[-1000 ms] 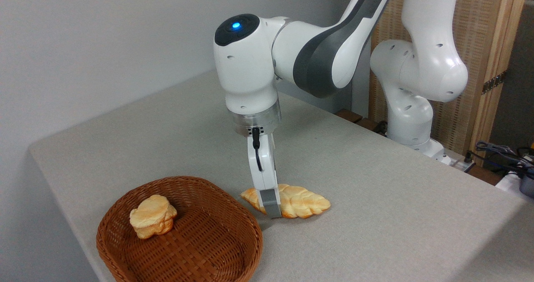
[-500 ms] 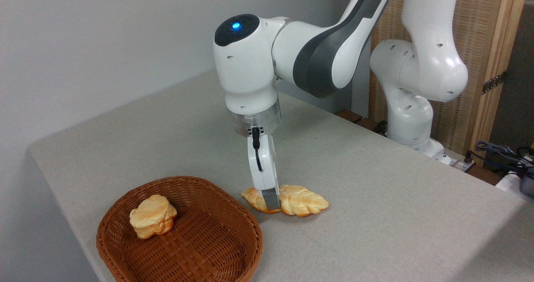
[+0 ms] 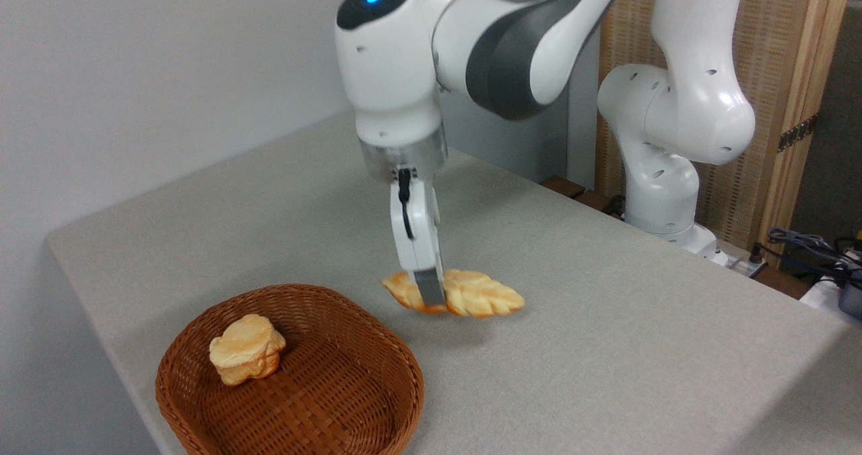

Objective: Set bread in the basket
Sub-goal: 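Lift the braided loaf and carry it over the basket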

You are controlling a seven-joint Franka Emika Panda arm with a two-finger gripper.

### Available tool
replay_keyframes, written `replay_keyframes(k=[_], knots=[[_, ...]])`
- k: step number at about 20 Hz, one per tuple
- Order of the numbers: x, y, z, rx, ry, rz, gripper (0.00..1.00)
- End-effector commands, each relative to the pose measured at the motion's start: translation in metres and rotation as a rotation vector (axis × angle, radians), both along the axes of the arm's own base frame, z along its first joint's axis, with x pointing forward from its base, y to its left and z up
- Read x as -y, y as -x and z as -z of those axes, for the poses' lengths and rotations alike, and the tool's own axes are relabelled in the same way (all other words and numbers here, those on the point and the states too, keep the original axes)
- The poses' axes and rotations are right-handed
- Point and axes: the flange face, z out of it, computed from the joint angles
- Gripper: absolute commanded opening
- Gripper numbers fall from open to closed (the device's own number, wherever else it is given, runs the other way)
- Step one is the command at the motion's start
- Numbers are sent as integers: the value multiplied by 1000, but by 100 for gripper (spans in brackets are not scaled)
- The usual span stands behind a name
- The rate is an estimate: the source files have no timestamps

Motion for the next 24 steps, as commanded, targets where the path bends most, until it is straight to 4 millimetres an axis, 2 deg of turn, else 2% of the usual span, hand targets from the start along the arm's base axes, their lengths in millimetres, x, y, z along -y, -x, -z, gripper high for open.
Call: replay_keyframes(k=[1,5,15,16,17,19,20,24], knots=[[8,-4,-36,36,74,-48,36],[8,-18,-57,129,137,-132,37],[-5,-56,-71,389,188,-469,37],[-7,-60,-70,405,208,-516,41],[-9,-64,-69,418,224,-560,49],[-12,-71,-63,434,245,-624,53],[-12,-74,-60,437,253,-649,64],[-14,-82,-52,452,301,-739,89]])
